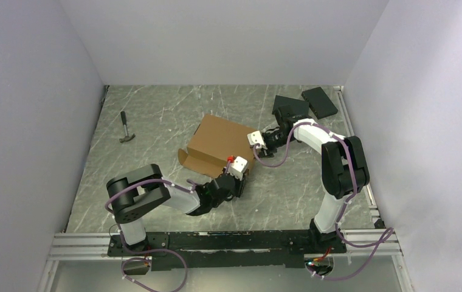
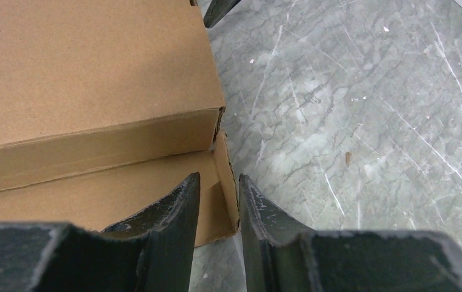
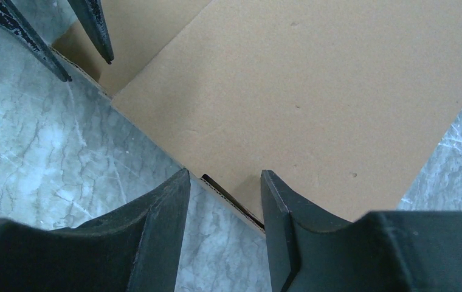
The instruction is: Fold the paper box
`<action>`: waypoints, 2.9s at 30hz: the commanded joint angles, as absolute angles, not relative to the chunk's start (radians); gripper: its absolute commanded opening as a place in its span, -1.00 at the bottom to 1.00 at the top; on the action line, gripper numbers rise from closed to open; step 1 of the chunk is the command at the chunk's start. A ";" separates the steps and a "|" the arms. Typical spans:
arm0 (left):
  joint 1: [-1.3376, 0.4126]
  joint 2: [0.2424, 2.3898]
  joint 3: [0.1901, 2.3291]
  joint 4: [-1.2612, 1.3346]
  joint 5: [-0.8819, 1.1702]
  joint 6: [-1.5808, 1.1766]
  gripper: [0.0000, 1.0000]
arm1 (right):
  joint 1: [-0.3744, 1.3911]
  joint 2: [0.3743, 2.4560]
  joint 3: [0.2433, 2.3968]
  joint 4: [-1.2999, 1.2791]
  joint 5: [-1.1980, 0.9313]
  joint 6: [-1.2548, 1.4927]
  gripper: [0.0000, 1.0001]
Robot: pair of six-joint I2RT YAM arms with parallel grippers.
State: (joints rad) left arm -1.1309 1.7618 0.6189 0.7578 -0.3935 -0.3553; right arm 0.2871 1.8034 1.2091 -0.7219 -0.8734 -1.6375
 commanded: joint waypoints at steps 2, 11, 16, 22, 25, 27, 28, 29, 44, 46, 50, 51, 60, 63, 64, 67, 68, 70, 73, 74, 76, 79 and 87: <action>-1.127 1.727 0.638 0.766 -0.373 -0.333 -0.28 | 0.299 1.833 1.216 -0.787 -0.874 -1.618 -0.03; -1.110 1.710 0.686 0.668 -0.378 -0.330 -0.52 | 0.299 1.835 1.218 -0.788 -0.873 -1.618 -0.03; -1.108 1.703 0.699 0.659 -0.356 -0.326 -0.57 | 0.299 1.835 1.218 -0.788 -0.873 -1.617 -0.04; -1.101 1.695 0.710 0.648 -0.332 -0.324 -0.65 | 0.299 1.835 1.218 -0.788 -0.873 -1.615 -0.04; -1.090 1.698 0.705 0.654 -0.302 -0.344 -0.72 | 0.299 1.835 1.219 -0.788 -0.873 -1.615 -0.04; -1.085 1.698 0.695 0.664 -0.274 -0.357 -0.66 | 0.299 1.835 1.220 -0.790 -0.873 -1.615 -0.04; -1.084 1.697 0.688 0.669 -0.268 -0.367 -0.57 | 0.299 1.835 1.220 -0.791 -0.873 -1.615 -0.04; -1.084 1.697 0.678 0.674 -0.265 -0.375 -0.49 | 0.298 1.835 1.219 -0.789 -0.873 -1.615 -0.04; -1.067 1.731 0.634 0.746 -0.245 -0.432 -0.48 | 0.299 1.836 1.221 -0.792 -0.869 -1.614 -0.04; -1.066 1.737 0.639 0.745 -0.244 -0.437 -0.50 | 0.299 1.837 1.221 -0.793 -0.868 -1.614 -0.04; -1.066 1.747 0.652 0.731 -0.244 -0.440 -0.52 | 0.299 1.837 1.221 -0.793 -0.867 -1.613 -0.04; -1.066 1.746 0.653 0.727 -0.245 -0.440 -0.53 | 0.299 1.837 1.221 -0.793 -0.867 -1.614 -0.04; -1.066 1.745 0.689 0.656 -0.234 -0.405 -0.89 | 0.299 1.838 1.223 -0.794 -0.867 -1.612 -0.04; -1.066 1.736 0.725 0.597 -0.238 -0.381 -0.91 | 0.299 1.838 1.223 -0.794 -0.867 -1.612 -0.04; -1.066 1.732 0.734 0.578 -0.240 -0.376 -0.92 | 0.299 1.838 1.223 -0.794 -0.867 -1.612 -0.04; -1.066 1.717 0.759 0.517 -0.253 -0.363 -0.91 | 0.299 1.838 1.223 -0.794 -0.867 -1.611 -0.04; -1.066 1.712 0.769 0.497 -0.255 -0.359 -0.91 | 0.299 1.838 1.224 -0.793 -0.866 -1.611 -0.04; -1.066 1.707 0.790 0.454 -0.260 -0.355 -0.91 | 0.298 1.838 1.224 -0.793 -0.867 -1.611 -0.04; -1.065 1.697 0.816 0.397 -0.269 -0.358 -0.91 | 0.299 1.838 1.223 -0.793 -0.865 -1.612 -0.04; -1.064 1.695 0.825 0.381 -0.269 -0.362 -0.91 | 0.299 1.838 1.223 -0.796 -0.865 -1.612 -0.04; -1.056 1.688 0.839 0.348 -0.267 -0.373 -0.93 | 0.298 1.838 1.223 -0.795 -0.865 -1.612 -0.04; -1.044 1.678 0.852 0.319 -0.260 -0.397 -1.00 | 0.299 1.838 1.223 -0.795 -0.865 -1.612 -0.04; -1.032 1.674 0.868 0.301 -0.229 -0.412 -1.00 | 0.299 1.838 1.224 -0.796 -0.865 -1.612 -0.04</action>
State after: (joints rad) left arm -1.0451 1.7153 0.8288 0.3042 -0.2344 -0.4026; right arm 0.2897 1.8107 1.2186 -0.7273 -0.8734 -1.6302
